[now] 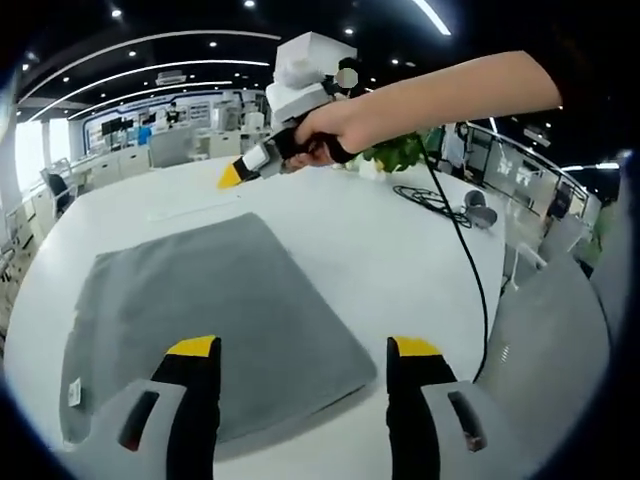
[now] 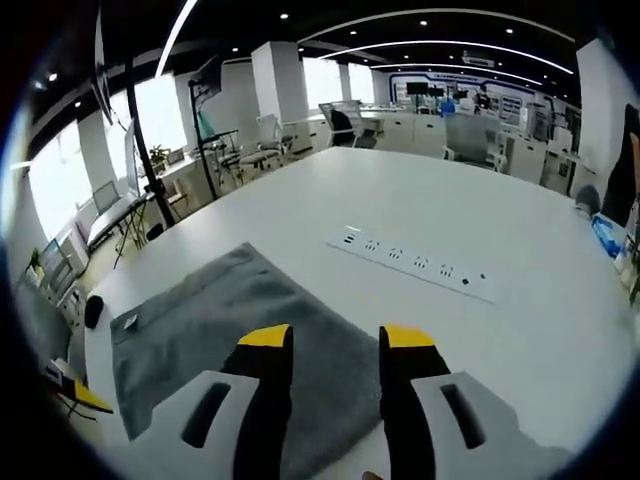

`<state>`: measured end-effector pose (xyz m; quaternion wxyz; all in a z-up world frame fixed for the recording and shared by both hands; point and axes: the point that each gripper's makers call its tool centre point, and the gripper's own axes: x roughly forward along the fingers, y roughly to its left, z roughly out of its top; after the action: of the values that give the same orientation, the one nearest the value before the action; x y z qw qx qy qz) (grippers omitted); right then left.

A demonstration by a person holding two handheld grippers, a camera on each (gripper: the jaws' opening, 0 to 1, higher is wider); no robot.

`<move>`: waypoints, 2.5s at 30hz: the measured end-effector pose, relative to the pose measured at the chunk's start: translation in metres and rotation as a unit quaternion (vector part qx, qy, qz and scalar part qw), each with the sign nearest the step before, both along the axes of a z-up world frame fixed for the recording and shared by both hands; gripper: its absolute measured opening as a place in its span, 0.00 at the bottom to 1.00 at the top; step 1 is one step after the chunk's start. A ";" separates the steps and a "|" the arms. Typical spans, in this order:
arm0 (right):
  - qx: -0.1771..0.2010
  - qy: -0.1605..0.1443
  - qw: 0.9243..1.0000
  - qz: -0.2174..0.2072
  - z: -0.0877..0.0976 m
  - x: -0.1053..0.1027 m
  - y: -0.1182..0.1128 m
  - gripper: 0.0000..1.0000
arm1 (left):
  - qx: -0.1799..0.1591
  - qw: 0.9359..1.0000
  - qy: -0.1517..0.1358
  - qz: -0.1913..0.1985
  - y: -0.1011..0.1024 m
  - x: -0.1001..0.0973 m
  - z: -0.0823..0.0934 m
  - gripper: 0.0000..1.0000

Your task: Fold the towel on the table until its edges align and the towel forms a compact rectangular stack.

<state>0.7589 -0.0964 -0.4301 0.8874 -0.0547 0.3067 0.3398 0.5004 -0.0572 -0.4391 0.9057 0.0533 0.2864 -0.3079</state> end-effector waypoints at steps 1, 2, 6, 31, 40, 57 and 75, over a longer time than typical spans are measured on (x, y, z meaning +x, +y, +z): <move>0.000 0.002 1.000 -0.003 0.001 -0.006 -0.002 0.33 | 0.000 1.000 0.002 -0.005 -0.004 -0.001 0.000 0.69; 0.000 0.004 1.000 -0.005 0.001 -0.008 -0.006 0.32 | 0.000 1.000 0.003 -0.009 -0.007 -0.002 0.000 0.68; -0.006 0.012 1.000 -0.010 -0.008 -0.008 -0.016 0.32 | 0.006 0.999 0.016 -0.028 -0.019 -0.005 -0.007 0.66; -0.017 0.057 0.998 -0.033 -0.060 -0.009 -0.040 0.23 | 0.043 0.991 0.065 -0.108 -0.062 -0.037 -0.051 0.37; -0.010 0.068 0.997 -0.044 -0.070 -0.006 -0.042 0.19 | 0.061 0.989 0.078 -0.107 -0.056 -0.038 -0.068 0.33; 0.008 0.087 0.994 -0.060 -0.084 -0.008 -0.043 0.14 | 0.112 0.985 0.065 -0.114 -0.057 -0.031 -0.079 0.22; 0.003 0.079 0.995 -0.060 -0.081 0.000 -0.047 0.01 | 0.106 0.984 0.071 -0.128 -0.063 -0.024 -0.076 0.03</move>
<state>0.7589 -0.1439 -0.5111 0.8794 -0.0067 0.3773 0.2902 0.4763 -0.1203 -0.5152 0.8255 0.1634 0.3715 -0.3922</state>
